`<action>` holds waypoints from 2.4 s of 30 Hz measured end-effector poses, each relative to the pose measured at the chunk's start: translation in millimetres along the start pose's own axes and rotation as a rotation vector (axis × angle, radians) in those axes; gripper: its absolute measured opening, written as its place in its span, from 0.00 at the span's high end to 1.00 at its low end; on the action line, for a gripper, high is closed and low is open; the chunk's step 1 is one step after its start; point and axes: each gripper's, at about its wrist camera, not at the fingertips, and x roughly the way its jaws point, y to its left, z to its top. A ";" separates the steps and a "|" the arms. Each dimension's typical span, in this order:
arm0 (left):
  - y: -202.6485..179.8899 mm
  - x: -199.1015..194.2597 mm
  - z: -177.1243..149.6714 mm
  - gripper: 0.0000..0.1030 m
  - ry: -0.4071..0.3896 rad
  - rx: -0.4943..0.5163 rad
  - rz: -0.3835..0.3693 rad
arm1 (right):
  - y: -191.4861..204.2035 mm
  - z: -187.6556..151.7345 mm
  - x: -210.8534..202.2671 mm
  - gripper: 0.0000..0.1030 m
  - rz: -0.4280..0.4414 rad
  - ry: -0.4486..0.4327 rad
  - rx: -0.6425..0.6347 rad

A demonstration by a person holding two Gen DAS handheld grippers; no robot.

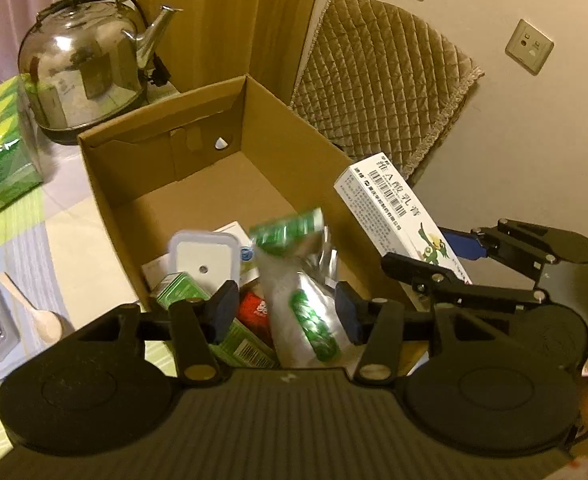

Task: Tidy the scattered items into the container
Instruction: 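Open the left tool to drop the sachet while the right tool releases the ointment box, then withdraw both open tools from the cardboard box back over the table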

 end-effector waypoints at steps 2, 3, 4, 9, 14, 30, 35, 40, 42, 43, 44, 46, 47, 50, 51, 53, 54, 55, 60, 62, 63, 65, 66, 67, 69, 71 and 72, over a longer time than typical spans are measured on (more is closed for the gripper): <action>1.3 -3.7 -2.3 0.54 -0.004 -0.003 0.002 | 1.3 -0.7 0.6 0.66 0.000 0.002 0.000; 2.0 -5.7 -3.9 0.54 -0.007 -0.003 0.004 | 2.1 -1.1 0.9 0.66 0.001 0.003 0.002; 2.7 -7.3 -5.6 0.54 -0.007 -0.004 0.006 | 2.5 -1.2 1.2 0.66 0.002 0.004 0.002; 6.5 -12.2 -11.5 0.54 -0.007 -0.016 0.008 | 5.9 0.2 1.5 0.65 0.002 0.001 0.002; 7.8 -14.8 -16.2 0.53 -0.004 -0.021 0.009 | 8.8 2.6 2.1 0.66 0.004 -0.005 -0.003; 8.6 -18.7 -22.5 0.50 -0.009 -0.020 0.004 | 8.8 5.7 4.4 0.65 0.008 -0.046 0.016; 13.7 -20.1 -26.3 0.50 -0.006 -0.026 0.007 | 3.0 2.8 6.1 0.25 0.038 -0.066 0.060; 17.5 -22.0 -30.7 0.50 -0.008 -0.036 0.010 | 2.2 -4.8 1.5 0.25 0.031 -0.055 0.053; 18.6 -23.2 -32.4 0.50 -0.009 -0.038 0.007 | 0.8 -9.6 -2.1 0.24 0.028 -0.054 0.064; 18.9 -24.1 -33.6 0.49 -0.010 -0.039 0.006 | 0.6 -11.7 -3.5 0.24 0.028 -0.051 0.068; 18.9 -25.2 -35.0 0.49 -0.011 -0.041 0.006 | 0.7 -13.7 -5.4 0.24 0.028 -0.052 0.070; 19.4 -27.8 -38.2 0.47 -0.013 -0.045 0.005 | 1.7 -17.8 -9.4 0.24 0.024 -0.052 0.070; 20.1 -29.2 -39.8 0.47 -0.013 -0.047 0.006 | 2.2 -19.3 -11.0 0.24 0.022 -0.051 0.072; 21.5 -34.1 -44.9 0.47 -0.015 -0.055 0.010 | 4.2 -23.3 -18.4 0.24 0.018 -0.058 0.084; 21.9 -35.9 -46.7 0.47 -0.016 -0.057 0.012 | 5.7 -24.3 -21.1 0.24 0.018 -0.059 0.083; 22.7 -40.7 -51.9 0.46 -0.018 -0.063 0.015 | 9.6 -25.6 -25.9 0.24 0.021 -0.061 0.080; 23.3 -43.4 -54.5 0.45 -0.019 -0.066 0.017 | 11.7 -26.2 -28.8 0.24 0.022 -0.063 0.080; 24.4 -46.2 -57.7 0.45 -0.021 -0.069 0.018 | 14.0 -26.6 -31.7 0.24 0.026 -0.065 0.080; 28.8 -61.4 -75.2 0.41 -0.026 -0.088 0.032 | 29.5 -27.6 -45.2 0.22 0.043 -0.073 0.067; 31.4 -69.3 -83.8 0.33 -0.034 -0.099 0.039 | 37.0 -28.4 -52.2 0.20 0.051 -0.083 0.064; 33.2 -73.2 -88.3 0.26 -0.039 -0.104 0.043 | 41.0 -28.7 -55.4 0.19 0.056 -0.087 0.059; 37.6 -81.6 -99.0 0.21 -0.046 -0.116 0.050 | 50.2 -29.6 -62.5 0.18 0.064 -0.094 0.050; 40.3 -86.1 -105.6 0.19 -0.048 -0.123 0.055 | 54.1 -30.2 -65.6 0.17 0.070 -0.096 0.048; 43.5 -90.5 -112.5 0.17 -0.050 -0.131 0.062 | 58.8 -30.7 -68.3 0.16 0.075 -0.098 0.044; 50.0 -99.0 -126.1 0.13 -0.054 -0.149 0.079 | 69.3 -32.7 -73.0 0.15 0.087 -0.098 0.030; 57.6 -108.4 -141.9 0.10 -0.059 -0.168 0.099 | 80.6 -35.3 -76.2 0.14 0.101 -0.095 0.018; 61.7 -112.7 -149.6 0.08 -0.063 -0.179 0.114 | 86.6 -36.8 -77.9 0.13 0.109 -0.093 0.011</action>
